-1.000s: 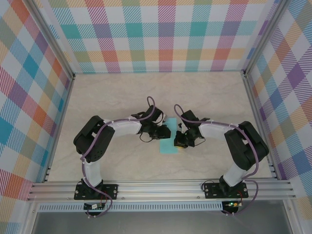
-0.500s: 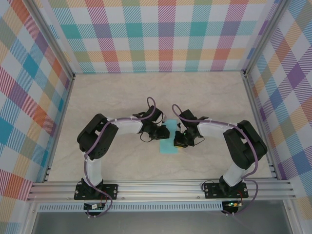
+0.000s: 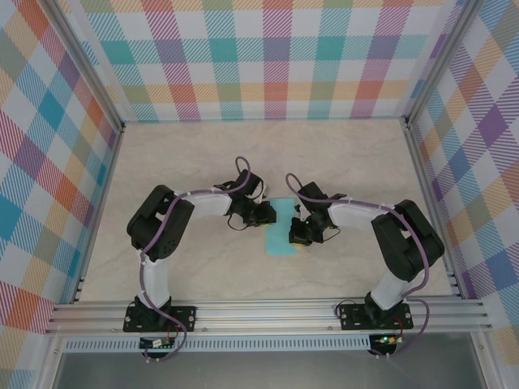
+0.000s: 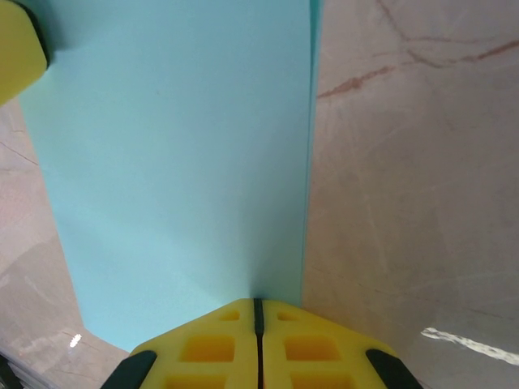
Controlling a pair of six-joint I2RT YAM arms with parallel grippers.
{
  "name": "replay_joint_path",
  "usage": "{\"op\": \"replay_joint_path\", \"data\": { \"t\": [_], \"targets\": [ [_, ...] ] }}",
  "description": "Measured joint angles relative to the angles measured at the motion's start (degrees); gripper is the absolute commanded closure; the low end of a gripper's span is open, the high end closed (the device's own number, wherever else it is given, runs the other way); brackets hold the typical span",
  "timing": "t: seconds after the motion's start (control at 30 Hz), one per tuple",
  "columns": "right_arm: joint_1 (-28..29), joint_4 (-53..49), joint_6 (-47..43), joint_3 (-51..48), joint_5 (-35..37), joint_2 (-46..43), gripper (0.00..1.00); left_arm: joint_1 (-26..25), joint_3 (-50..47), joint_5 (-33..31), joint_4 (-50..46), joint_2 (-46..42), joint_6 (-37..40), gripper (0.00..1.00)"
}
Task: Fold a paper plane with a square sheet of paper (fold left side to right side)
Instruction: First fold the square sheet of paper in half at the center of the table.
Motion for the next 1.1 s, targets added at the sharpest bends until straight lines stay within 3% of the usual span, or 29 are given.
{"op": "replay_joint_path", "data": {
  "t": [0.37, 0.83, 1.1],
  "targets": [
    [0.0, 0.0, -0.42, 0.02, 0.02, 0.0, 0.93, 3.91, 5.97, -0.11, -1.55, 3.65, -0.11, 0.8],
    [0.0, 0.0, -0.61, 0.02, 0.11, -0.02, 0.93, 4.2, 13.92, 0.68, -6.01, 8.48, 0.13, 0.79],
    [0.0, 0.0, -0.61, 0.02, 0.17, -0.02, 0.93, 6.6, 15.34, -2.08, -5.62, 8.87, 0.46, 0.81]
  ]
}}
